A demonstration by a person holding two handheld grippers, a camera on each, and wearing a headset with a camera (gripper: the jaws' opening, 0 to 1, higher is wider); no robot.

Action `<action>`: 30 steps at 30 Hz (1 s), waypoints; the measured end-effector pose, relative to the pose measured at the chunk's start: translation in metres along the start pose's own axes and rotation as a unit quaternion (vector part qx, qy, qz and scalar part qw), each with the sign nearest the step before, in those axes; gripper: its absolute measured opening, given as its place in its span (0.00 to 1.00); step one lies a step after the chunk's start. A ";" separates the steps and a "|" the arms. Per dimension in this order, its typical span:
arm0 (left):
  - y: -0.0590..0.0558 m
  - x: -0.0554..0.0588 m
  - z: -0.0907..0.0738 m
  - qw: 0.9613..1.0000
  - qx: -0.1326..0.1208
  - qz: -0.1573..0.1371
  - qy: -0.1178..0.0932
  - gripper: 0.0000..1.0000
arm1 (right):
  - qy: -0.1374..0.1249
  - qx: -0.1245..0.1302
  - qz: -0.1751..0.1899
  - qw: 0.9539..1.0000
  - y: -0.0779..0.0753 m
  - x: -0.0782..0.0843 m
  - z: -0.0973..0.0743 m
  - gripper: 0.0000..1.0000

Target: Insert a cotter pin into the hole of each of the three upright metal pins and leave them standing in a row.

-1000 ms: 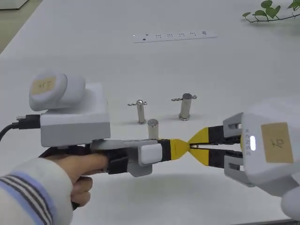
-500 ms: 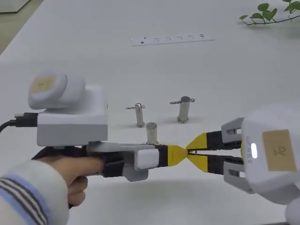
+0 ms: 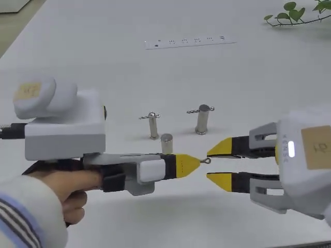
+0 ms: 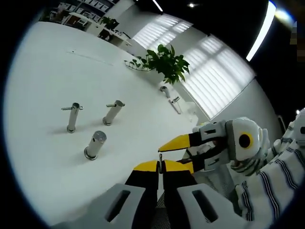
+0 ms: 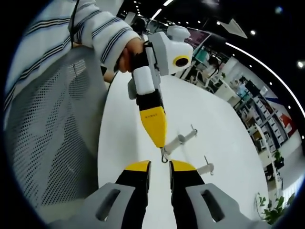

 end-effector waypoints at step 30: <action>-0.026 0.007 -0.010 0.940 0.098 0.324 0.047 0.00 | -0.087 -0.170 0.189 0.963 0.020 -0.018 -0.007 0.10</action>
Point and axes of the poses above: the centre of the closed fingertips' face, and the gripper's own axes: z roughly forward along the fingers, y roughly to its left, x roughly out of its underside, the point moved 4 cm from there along -z, roughly backward along the fingers, and after that the axes turned 4 degrees about z, right-handed, at the moved point
